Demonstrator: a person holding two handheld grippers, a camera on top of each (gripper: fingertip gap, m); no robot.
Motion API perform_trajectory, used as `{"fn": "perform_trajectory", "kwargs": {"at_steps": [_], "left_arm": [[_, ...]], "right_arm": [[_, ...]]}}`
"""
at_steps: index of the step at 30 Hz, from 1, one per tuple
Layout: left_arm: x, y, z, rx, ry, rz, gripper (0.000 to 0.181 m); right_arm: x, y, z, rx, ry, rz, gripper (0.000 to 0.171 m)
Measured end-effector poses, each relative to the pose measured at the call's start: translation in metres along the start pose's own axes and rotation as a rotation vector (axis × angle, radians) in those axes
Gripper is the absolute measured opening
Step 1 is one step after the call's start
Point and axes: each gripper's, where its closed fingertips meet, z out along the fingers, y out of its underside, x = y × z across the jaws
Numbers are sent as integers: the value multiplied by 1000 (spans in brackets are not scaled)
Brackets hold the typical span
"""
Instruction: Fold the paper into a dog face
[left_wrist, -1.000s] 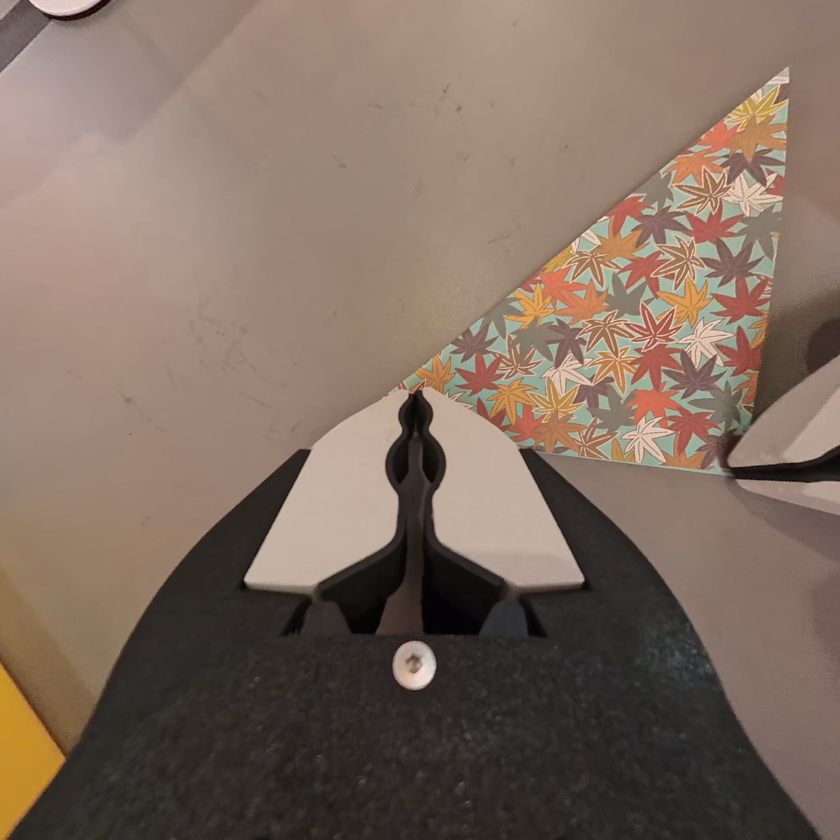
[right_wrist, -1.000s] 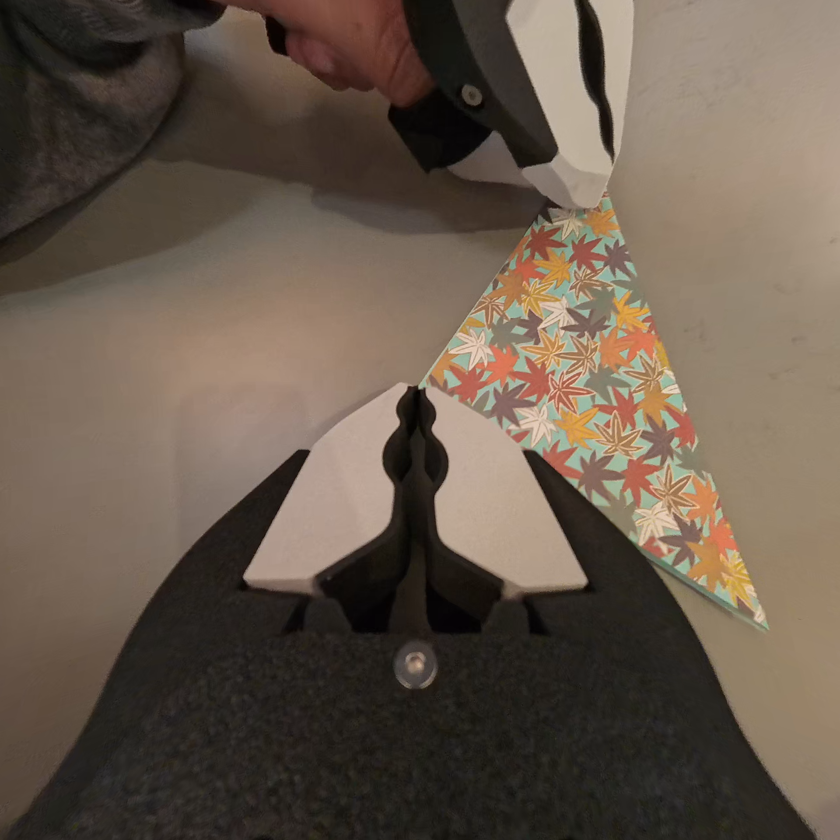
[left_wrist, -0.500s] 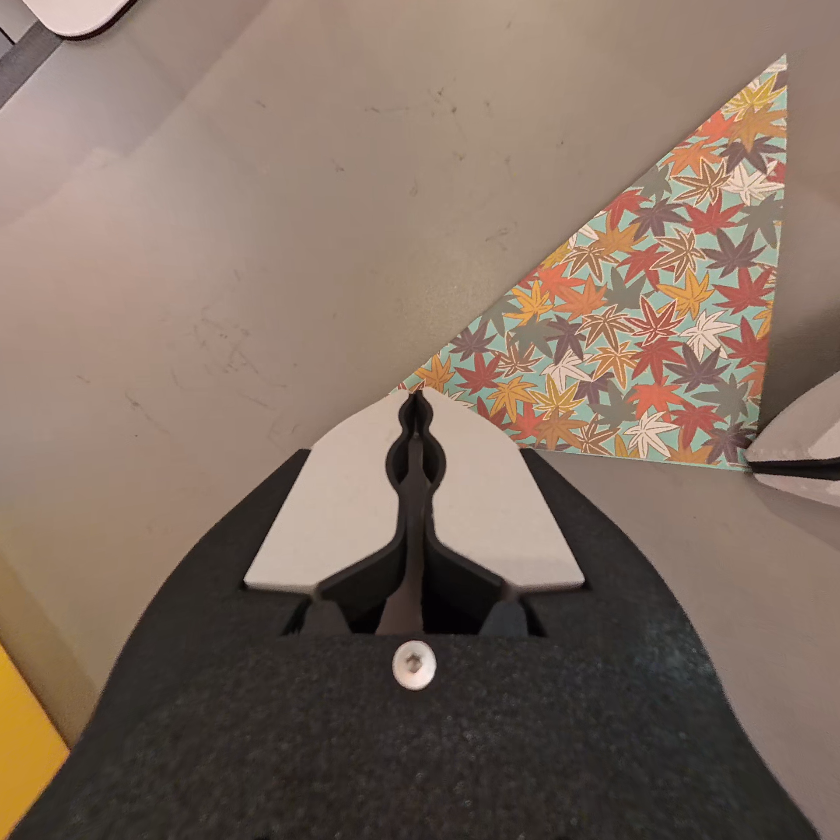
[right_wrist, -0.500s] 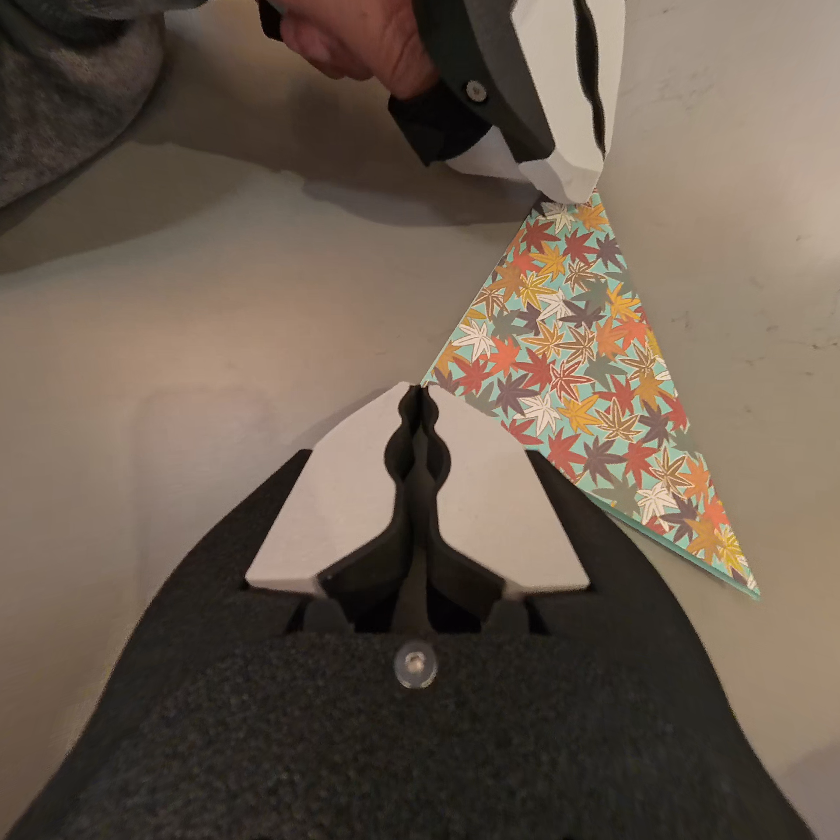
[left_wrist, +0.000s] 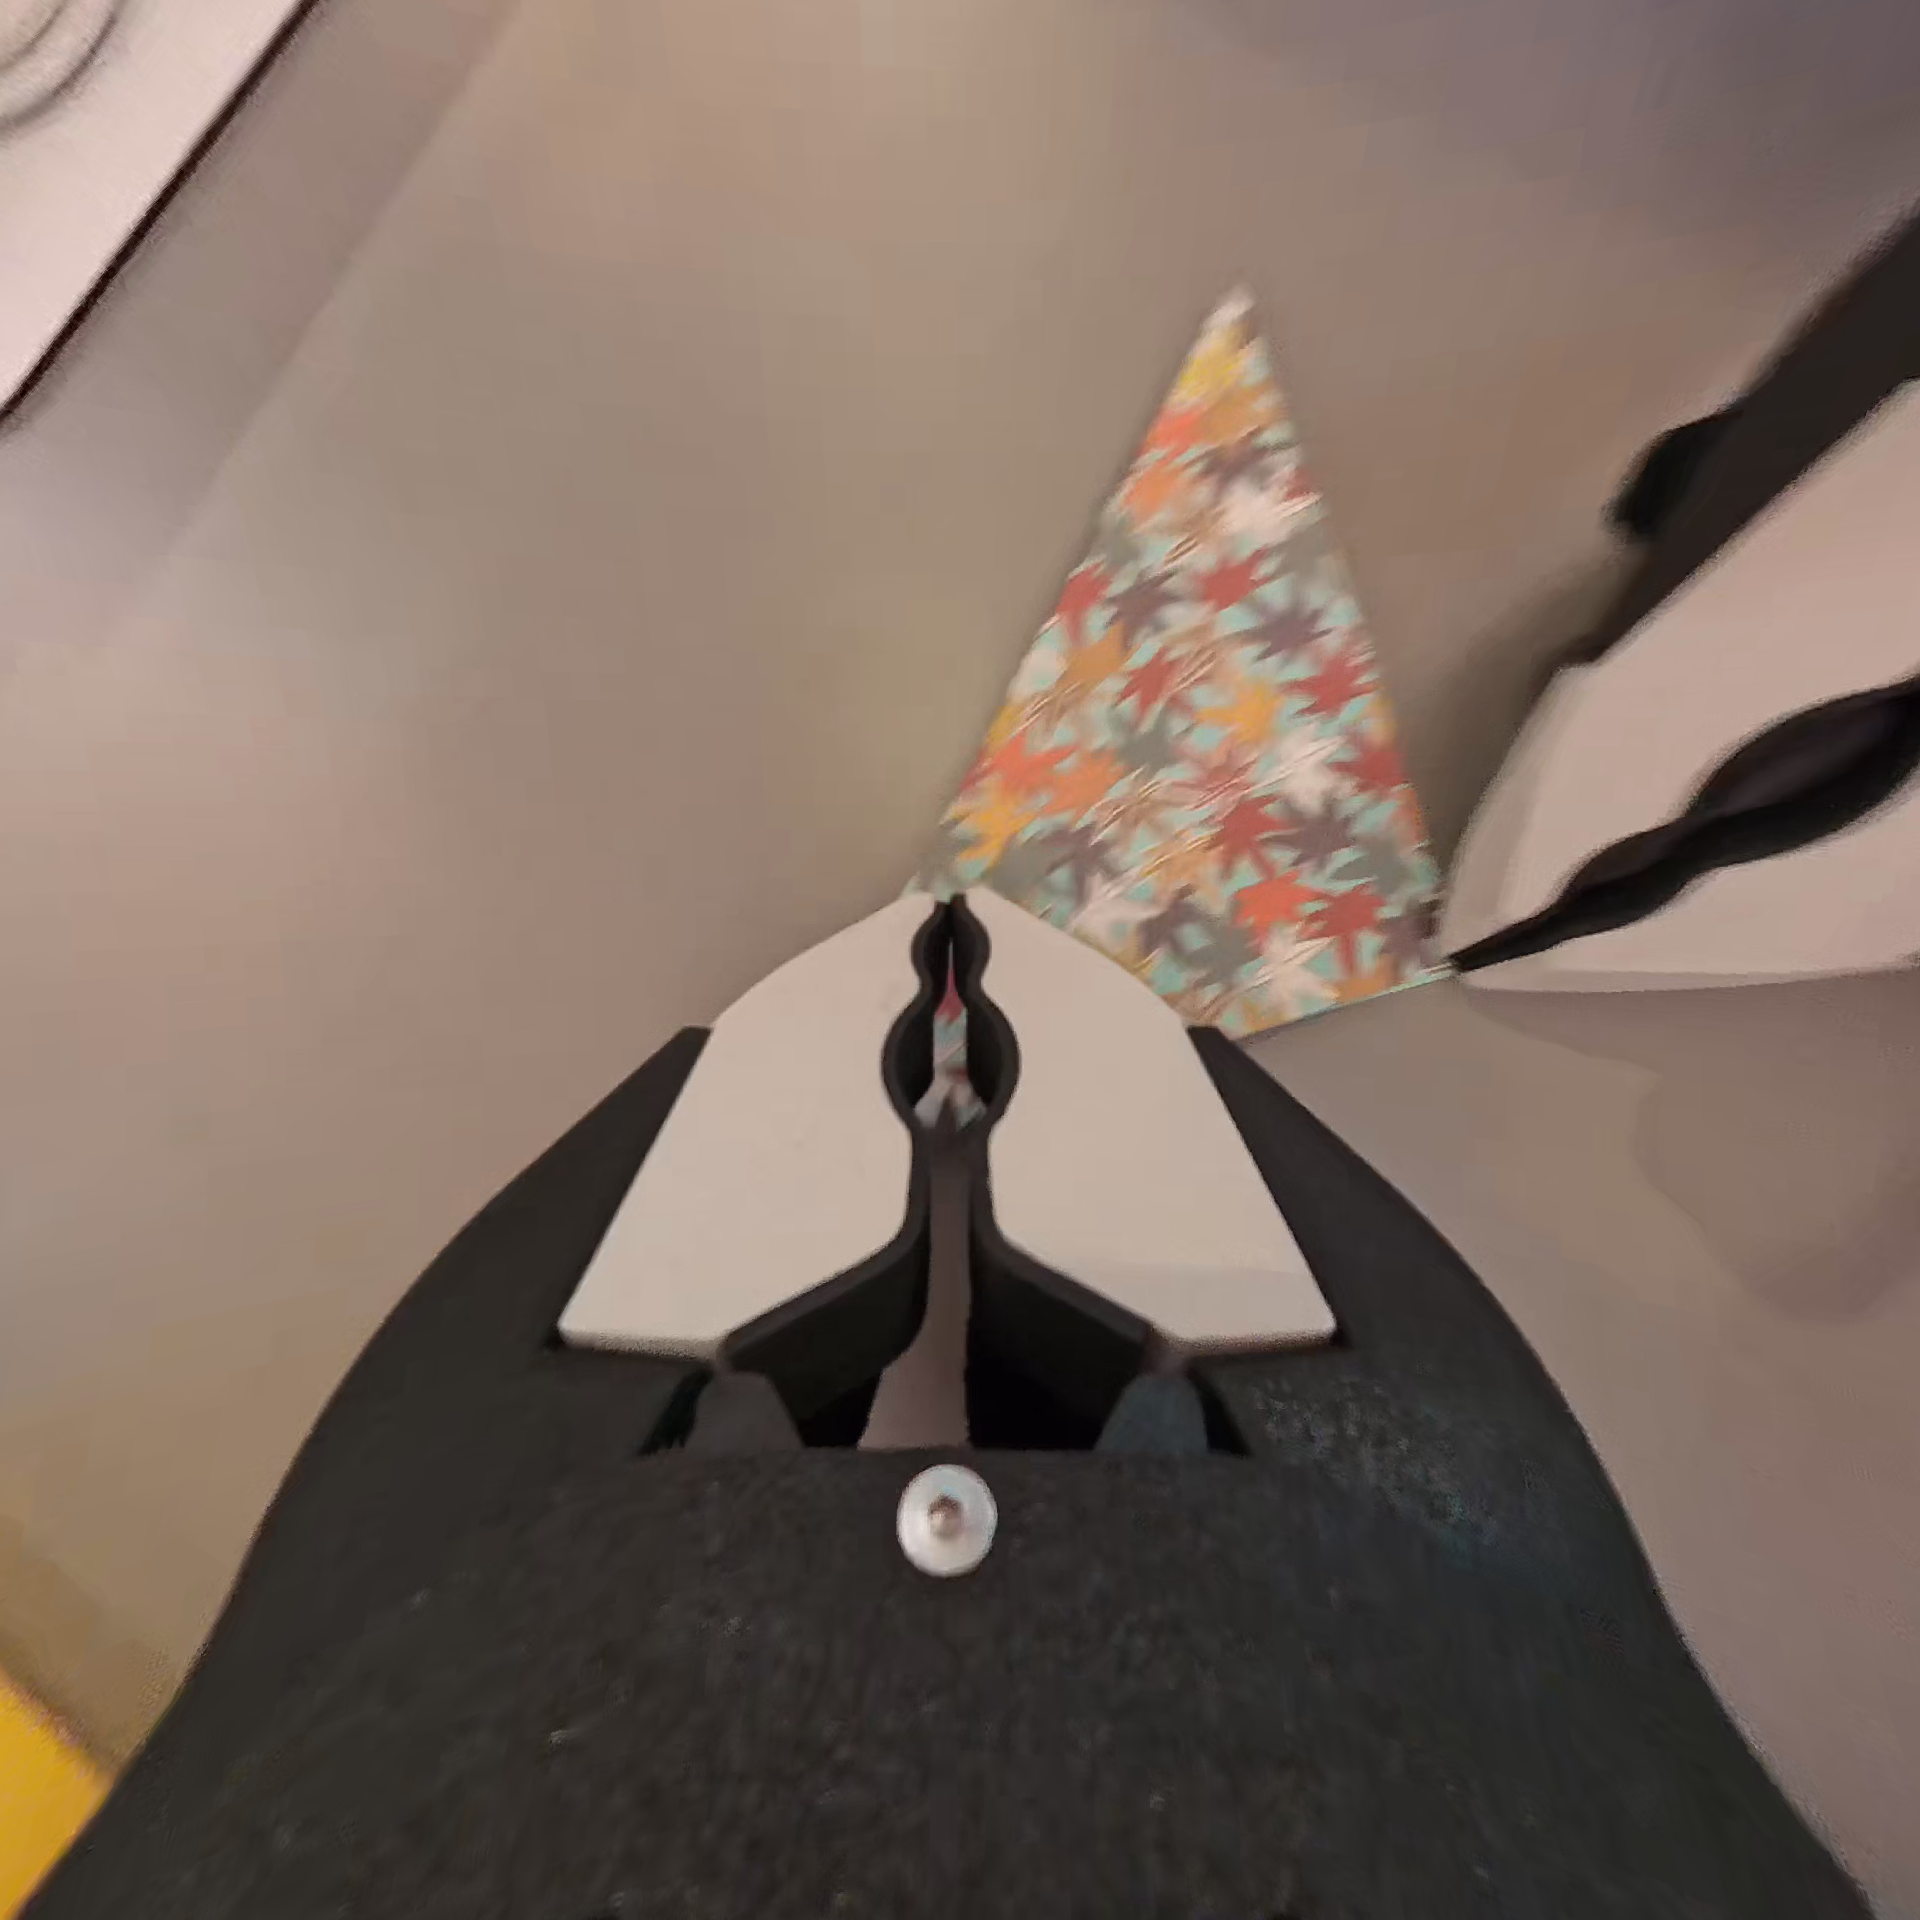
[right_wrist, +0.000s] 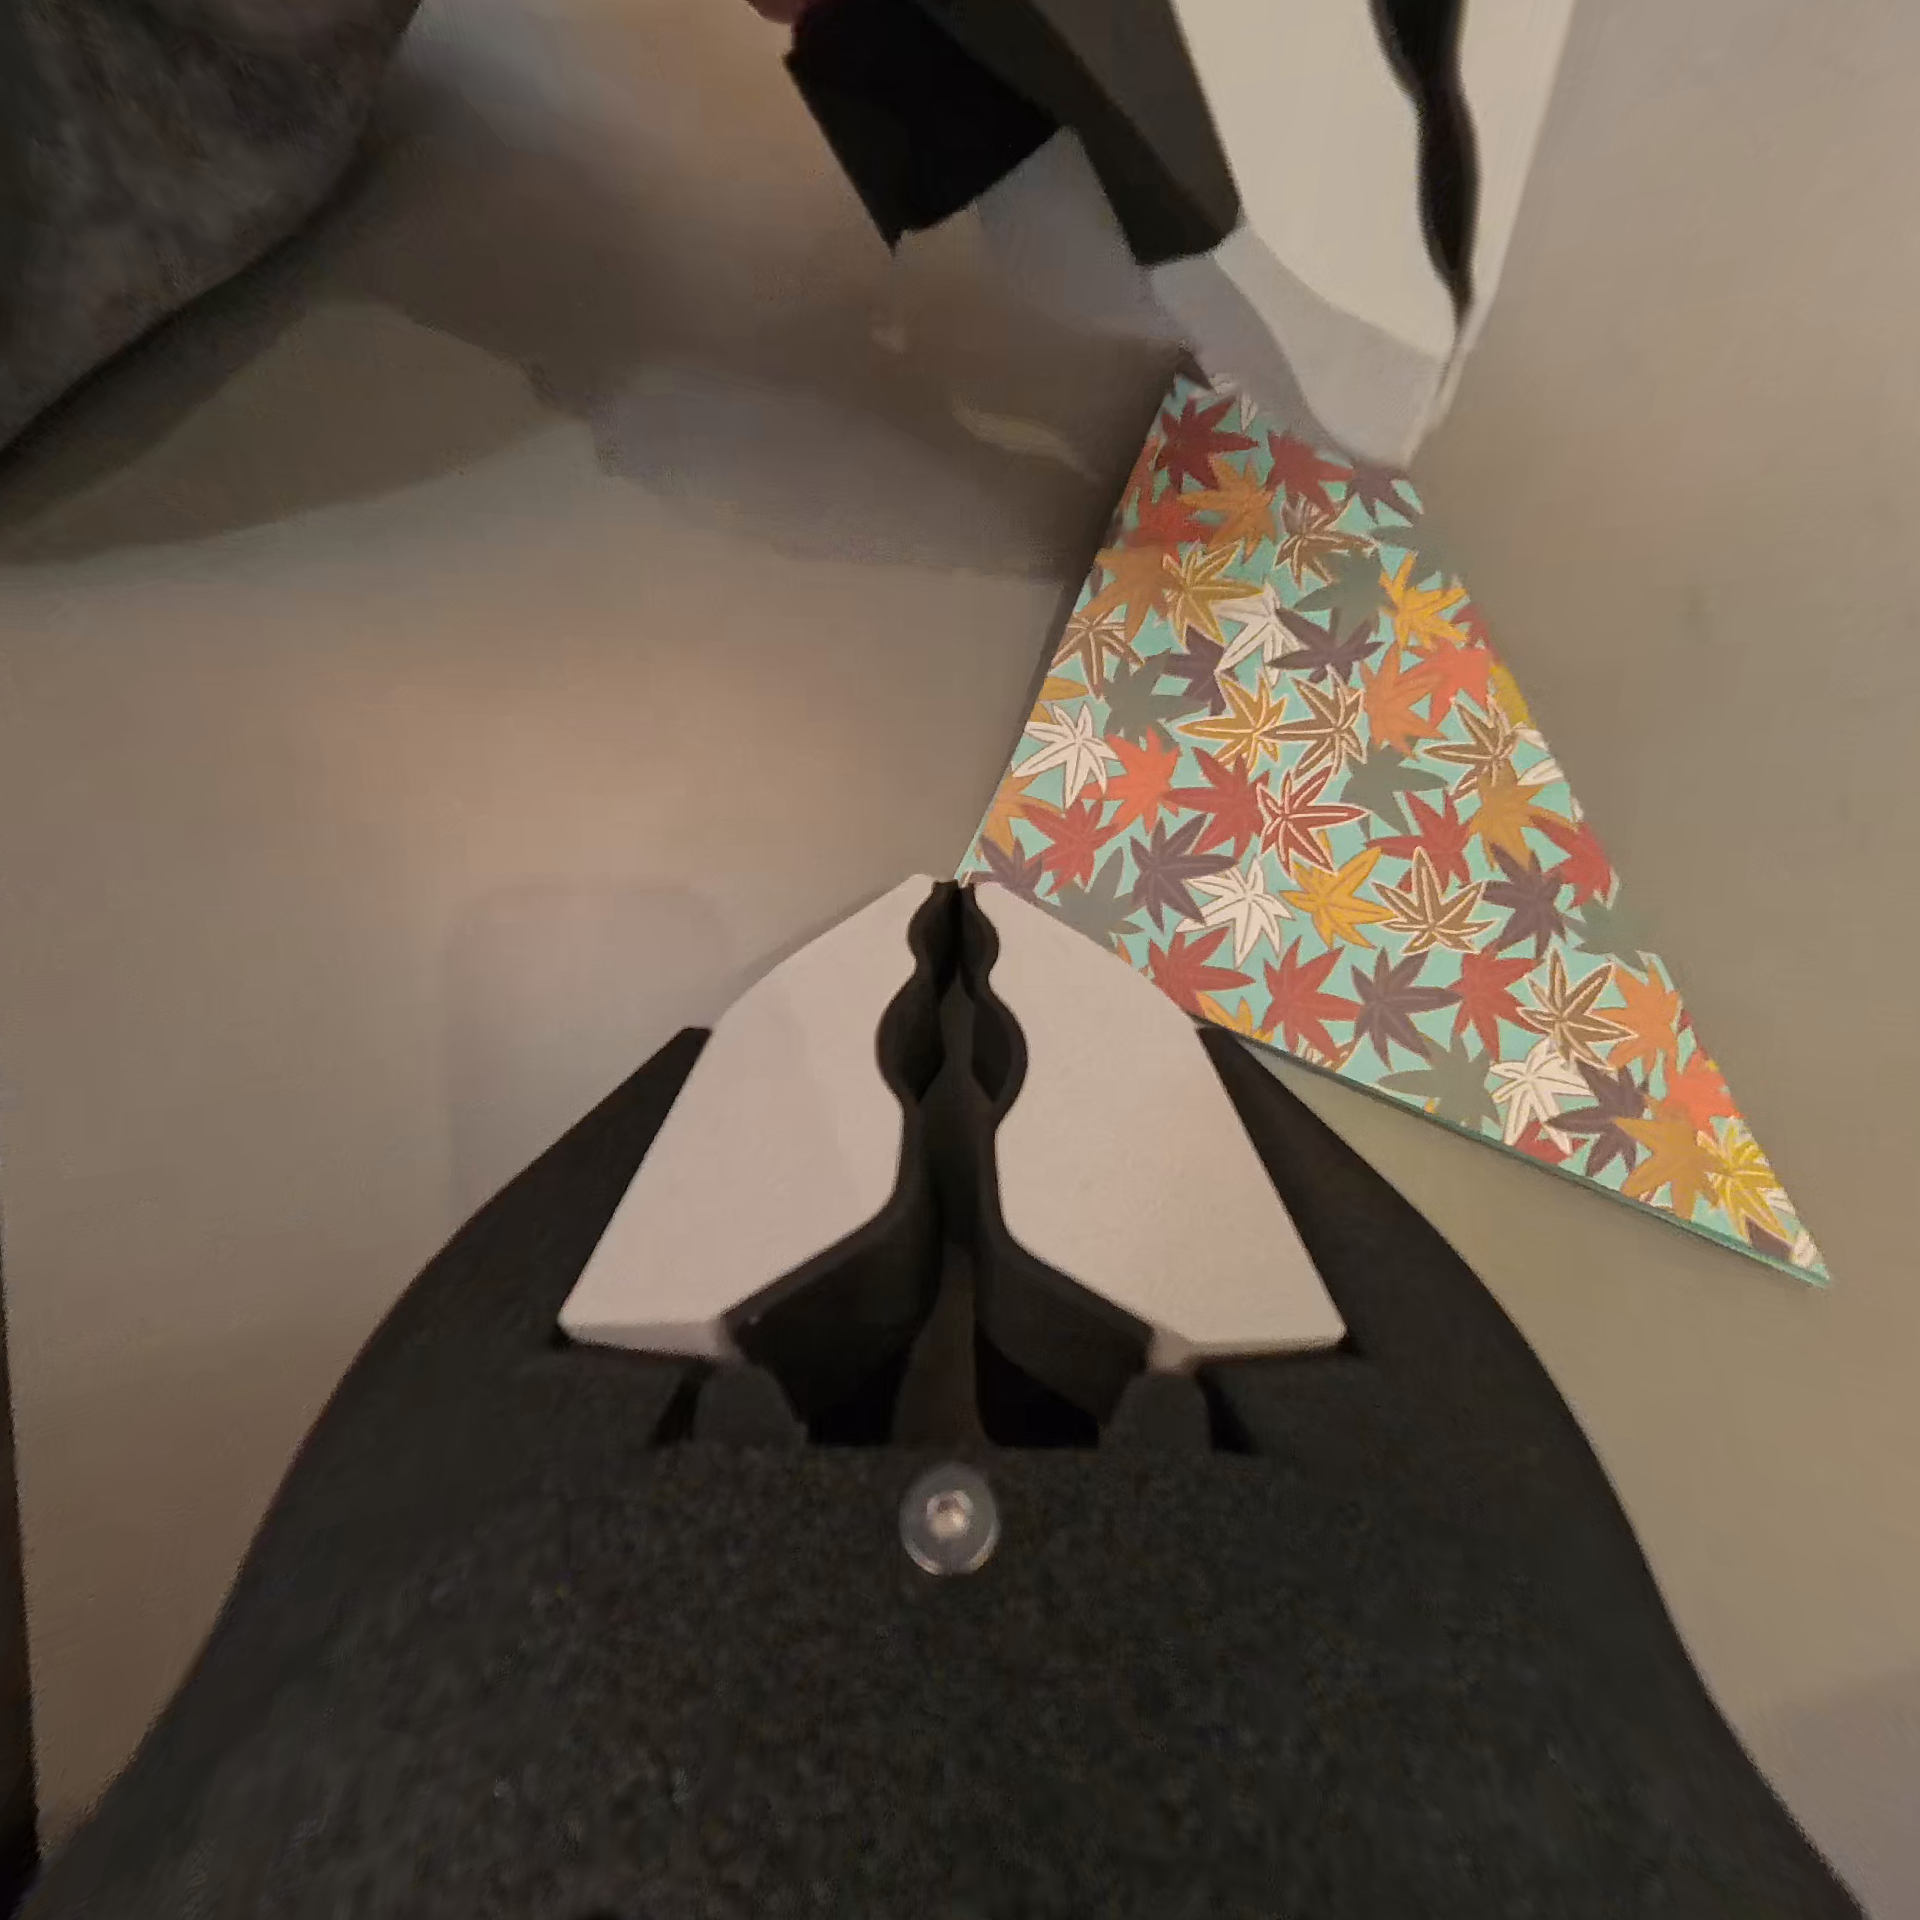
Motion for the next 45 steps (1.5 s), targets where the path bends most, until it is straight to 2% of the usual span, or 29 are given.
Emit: {"fn": "perform_trajectory", "kwargs": {"at_steps": [2,5,8,23,27,29,31,34,45], "left_arm": [[18,-9,5,22,76,18,0],[26,-5,21,-25,119,-14,0],[28,3,29,-69,119,4,0],[9,14,24,-30,77,-13,0],[11,15,23,-39,63,17,0],[14,17,21,-37,78,11,0],[16,18,19,-33,83,4,0],[17,19,19,-34,72,13,0],[19,19,18,-38,61,18,0]], "right_arm": [[-3,3,-3,-7,-37,2,0],[-5,7,-6,-10,-62,-1,0],[-5,7,-7,-10,-63,-1,0],[-5,12,-11,-30,-107,36,0],[36,-2,-39,117,-31,168,0],[77,6,-52,151,81,302,24],[98,20,-56,118,128,368,25],[107,20,-56,157,155,384,25],[118,20,-42,193,71,592,23]]}}
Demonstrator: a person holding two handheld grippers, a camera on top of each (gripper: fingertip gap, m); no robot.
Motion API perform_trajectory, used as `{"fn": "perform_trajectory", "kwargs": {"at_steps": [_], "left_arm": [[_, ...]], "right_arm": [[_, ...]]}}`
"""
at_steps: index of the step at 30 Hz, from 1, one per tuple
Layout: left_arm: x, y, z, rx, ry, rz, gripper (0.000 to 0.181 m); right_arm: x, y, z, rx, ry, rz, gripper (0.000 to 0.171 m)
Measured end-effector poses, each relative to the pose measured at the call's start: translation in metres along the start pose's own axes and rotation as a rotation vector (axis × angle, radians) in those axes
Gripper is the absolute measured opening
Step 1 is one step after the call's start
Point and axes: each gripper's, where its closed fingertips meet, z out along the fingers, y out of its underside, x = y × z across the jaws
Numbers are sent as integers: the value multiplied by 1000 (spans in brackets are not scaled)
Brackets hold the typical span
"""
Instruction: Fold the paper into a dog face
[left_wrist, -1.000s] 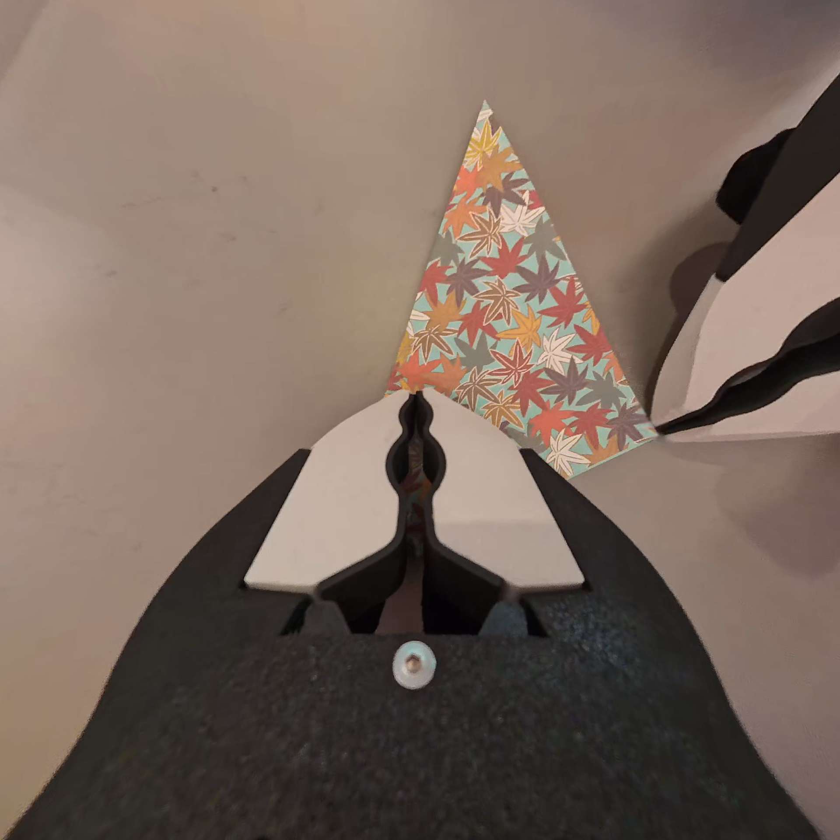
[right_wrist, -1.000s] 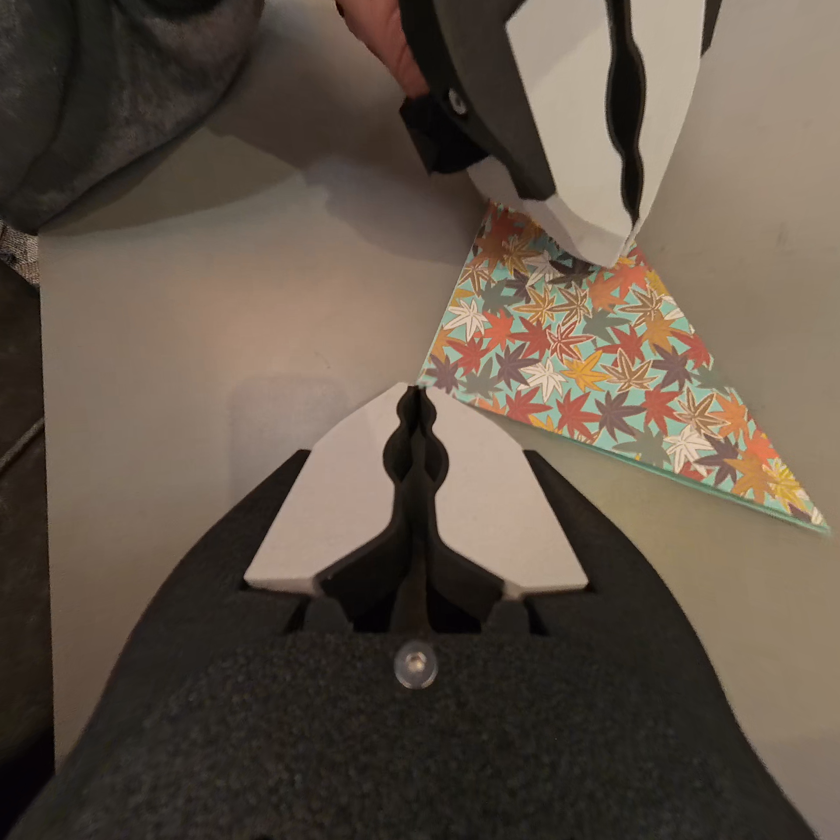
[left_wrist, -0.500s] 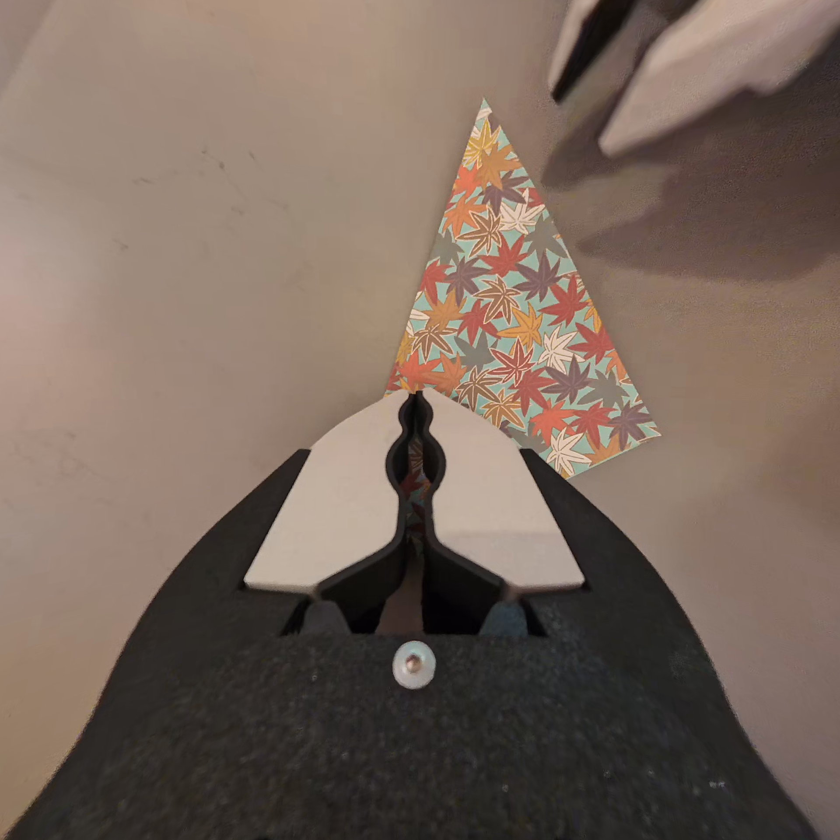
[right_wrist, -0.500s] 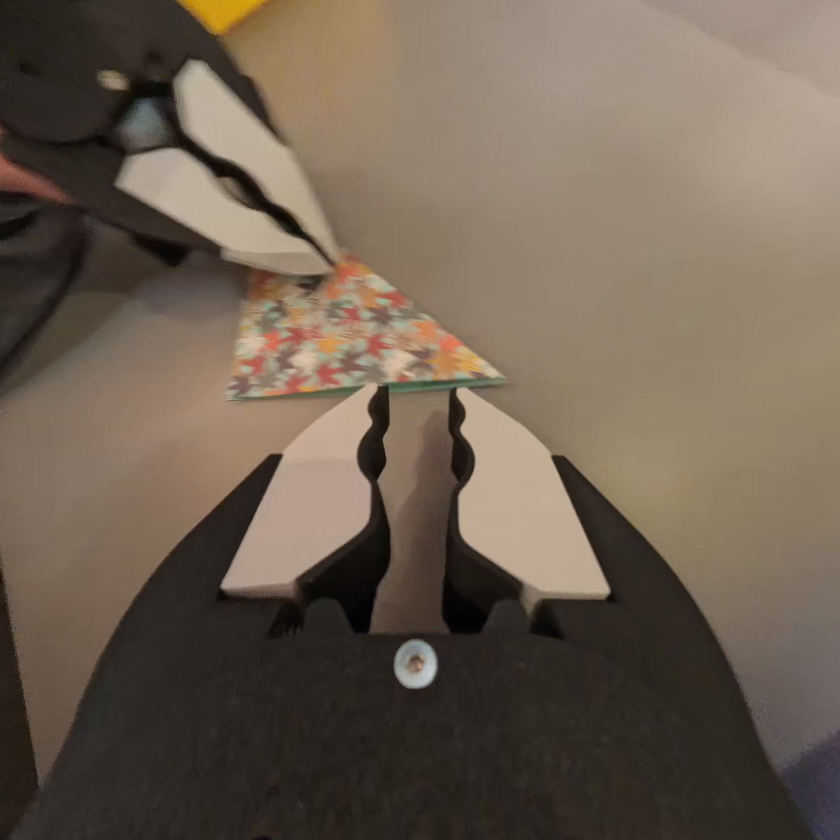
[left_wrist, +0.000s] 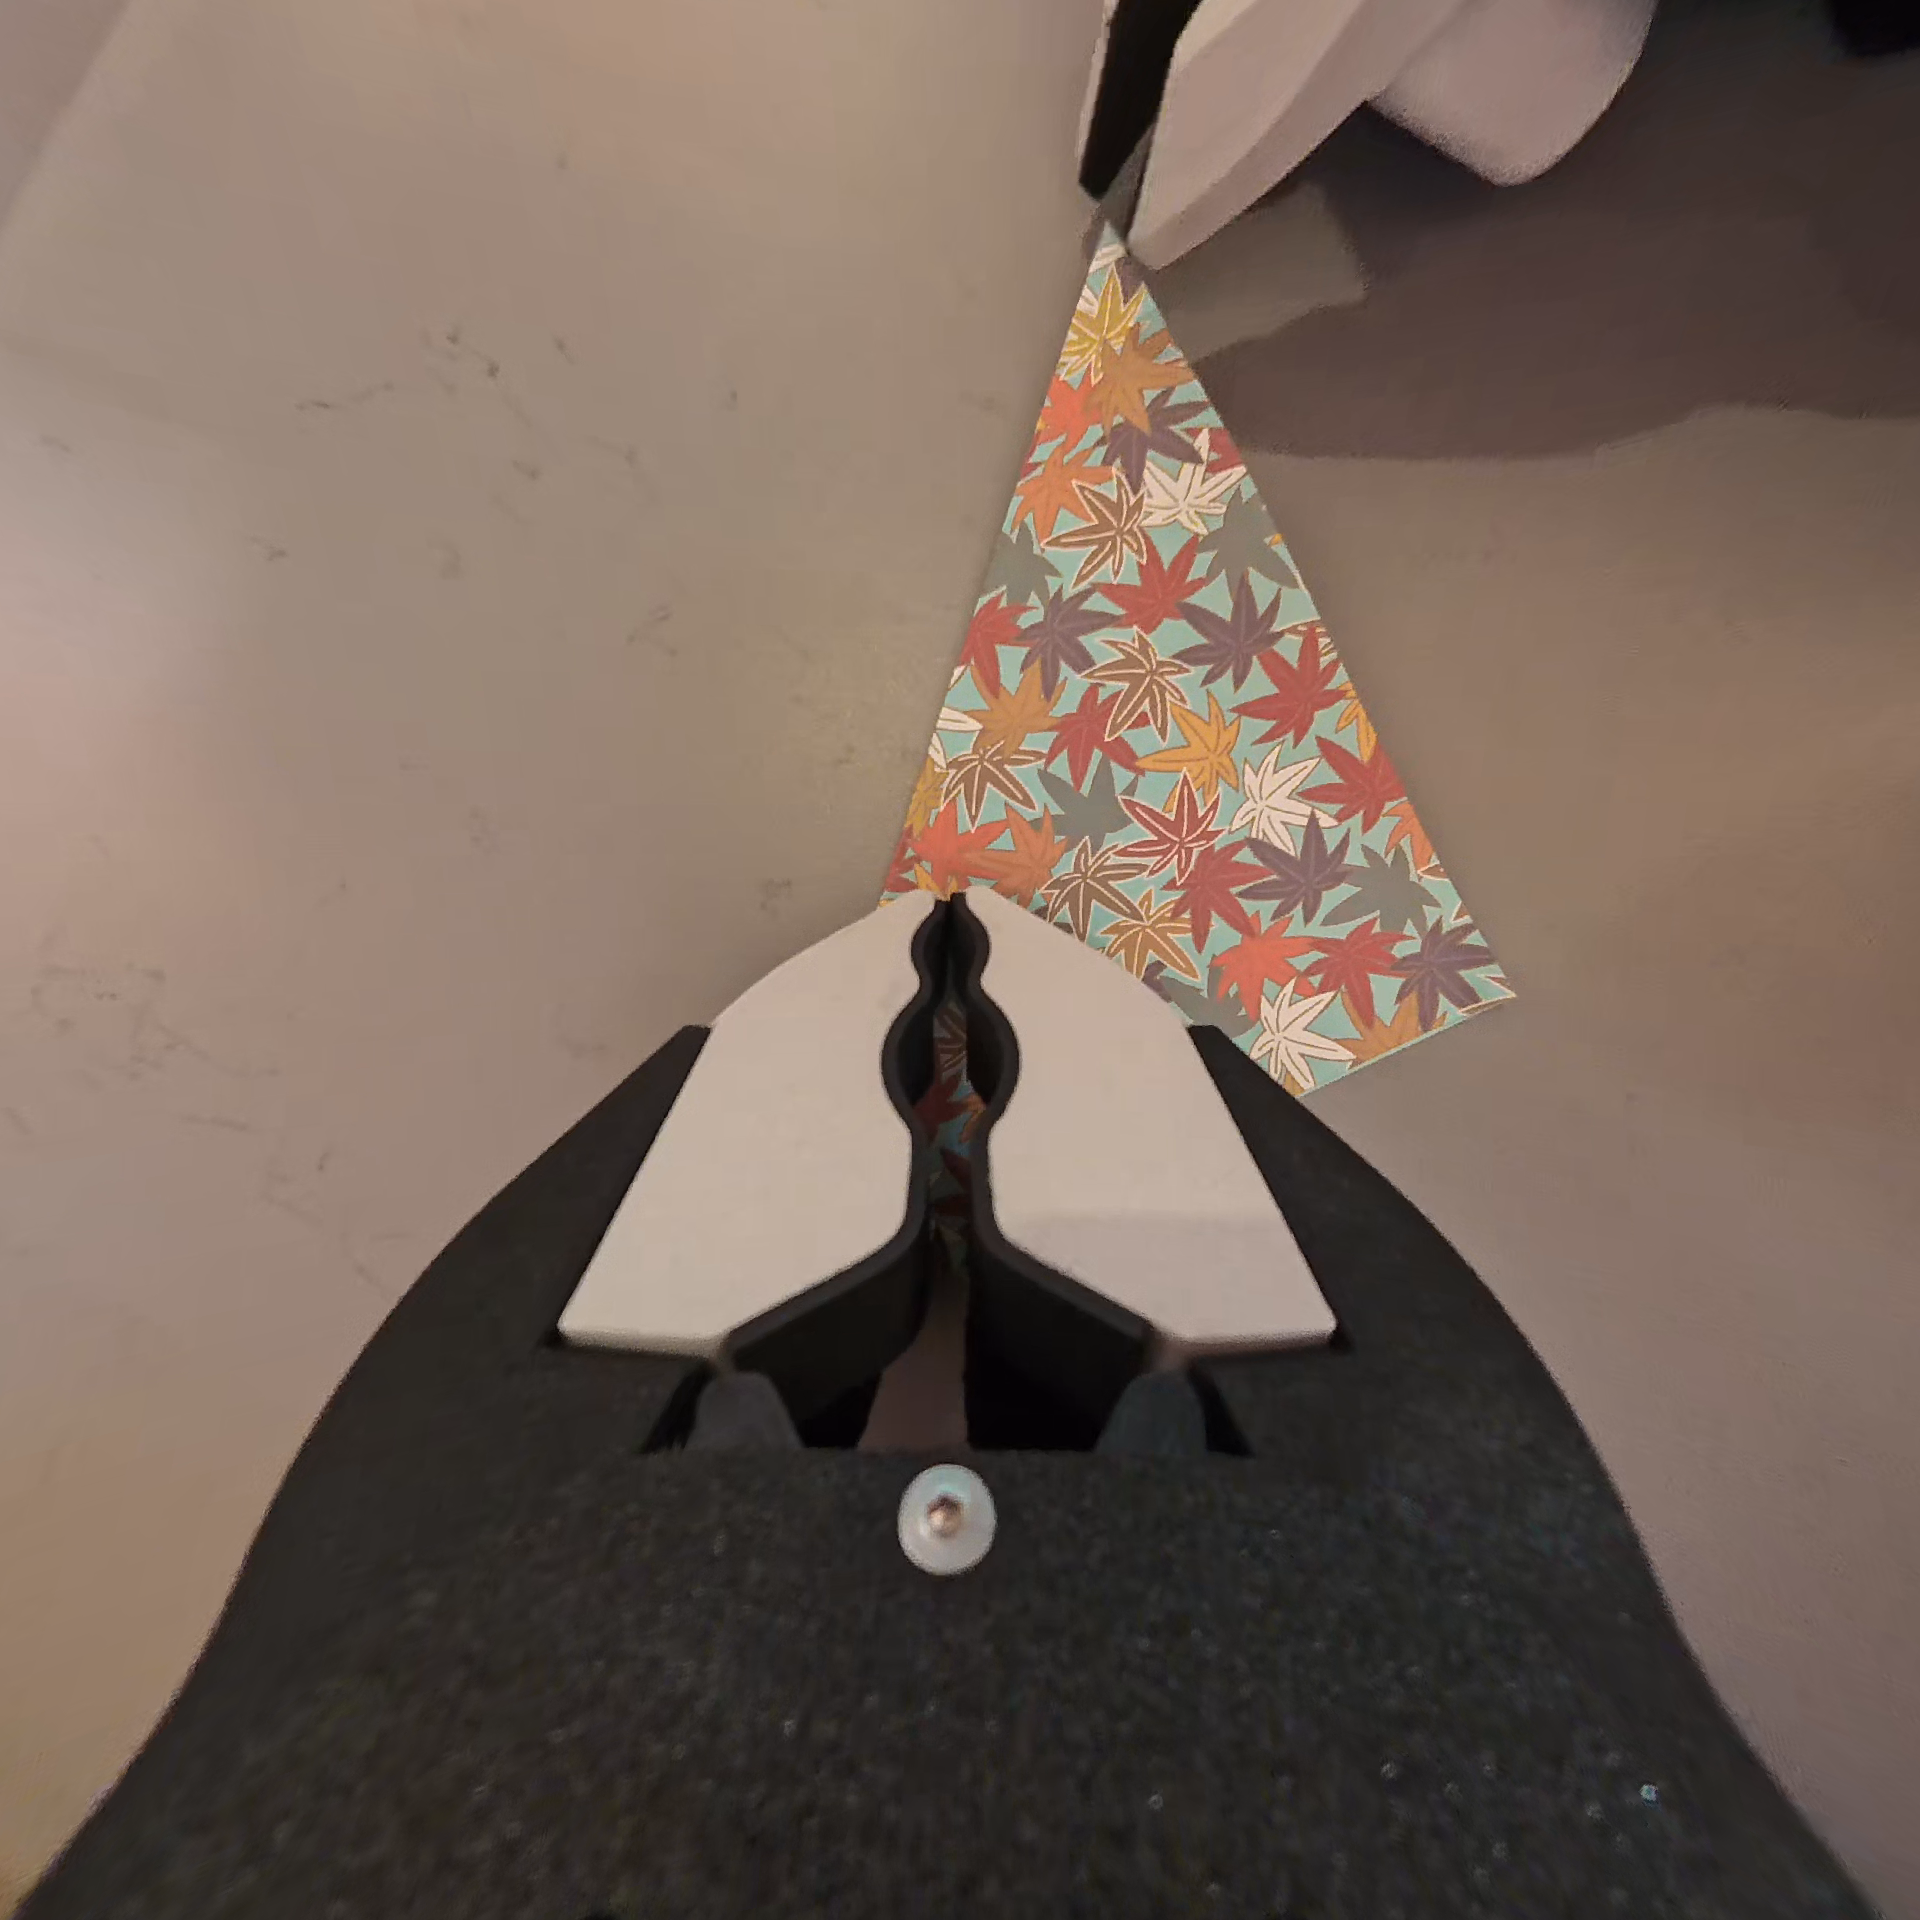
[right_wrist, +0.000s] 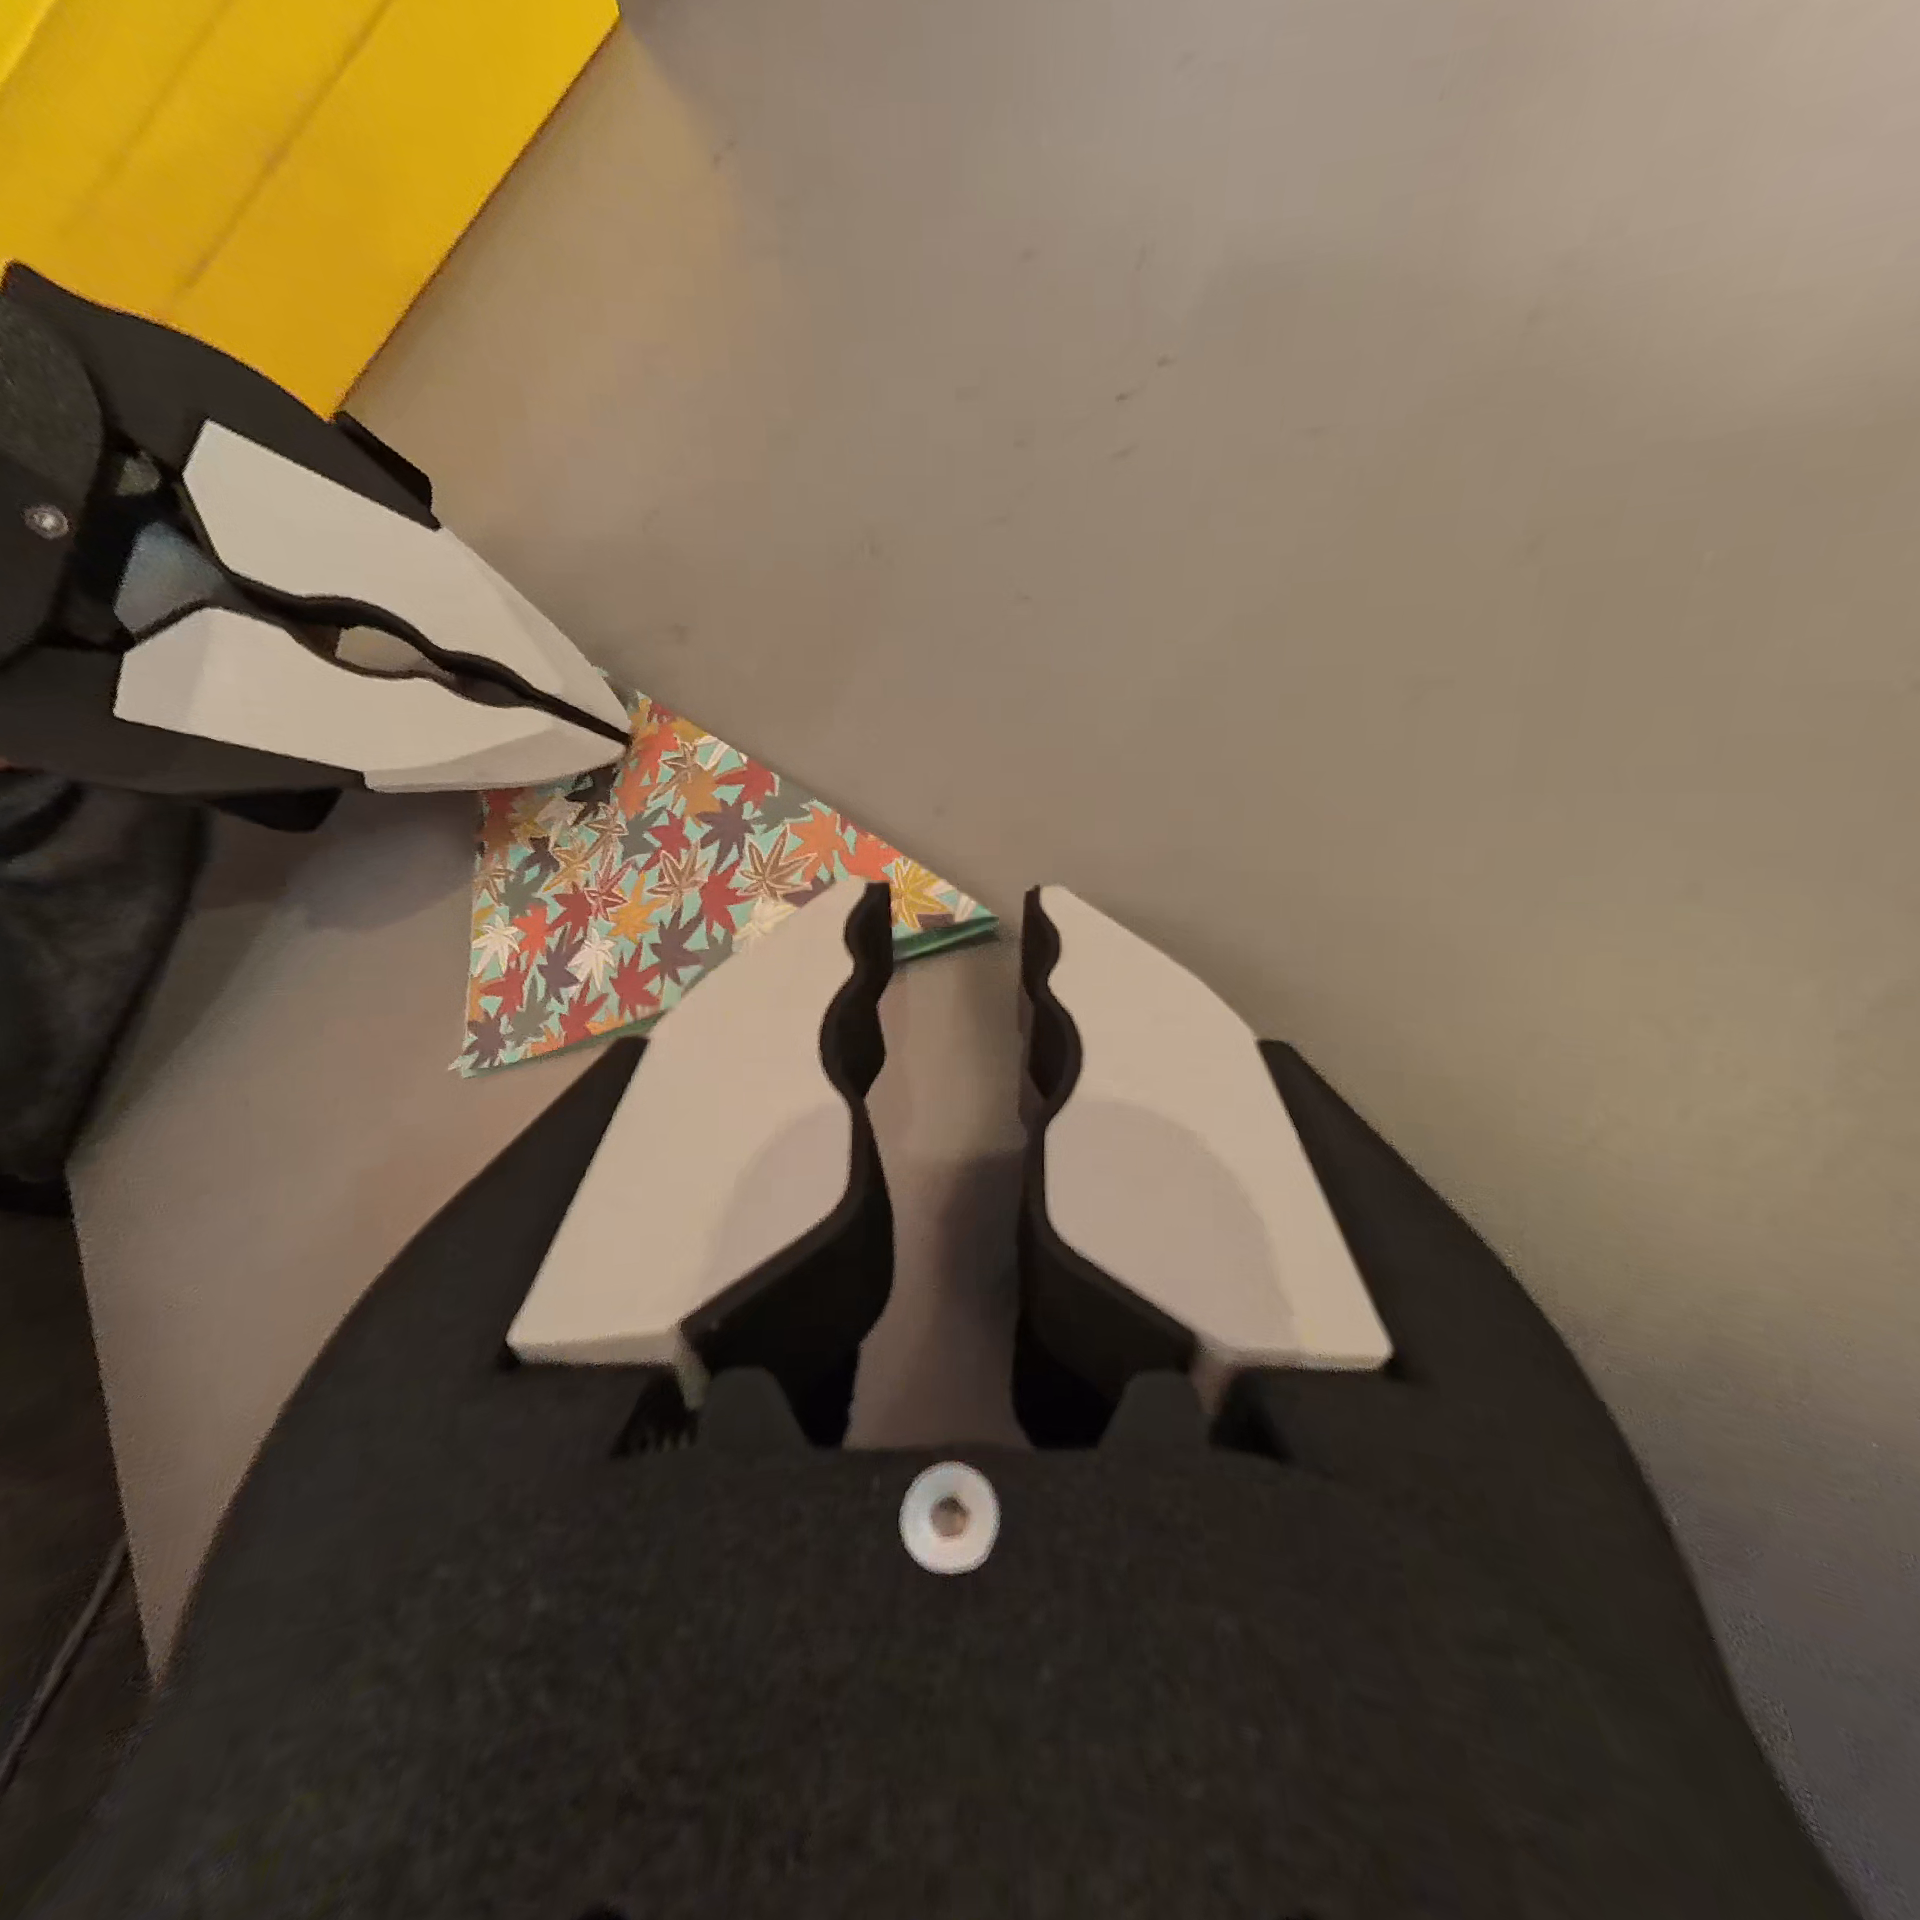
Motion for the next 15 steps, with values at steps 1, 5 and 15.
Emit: {"fn": "perform_trajectory", "kwargs": {"at_steps": [1,5,15], "left_arm": [[0,0,0,-1,-1,1,0],[0,0,0,0,2,-5,0],[0,0,0,-10,-1,-7,0]], "right_arm": [[-1,0,2,-11,-7,5,20],[-4,3,4,-37,-45,45,6],[-14,1,5,-45,-76,-6,0]]}}
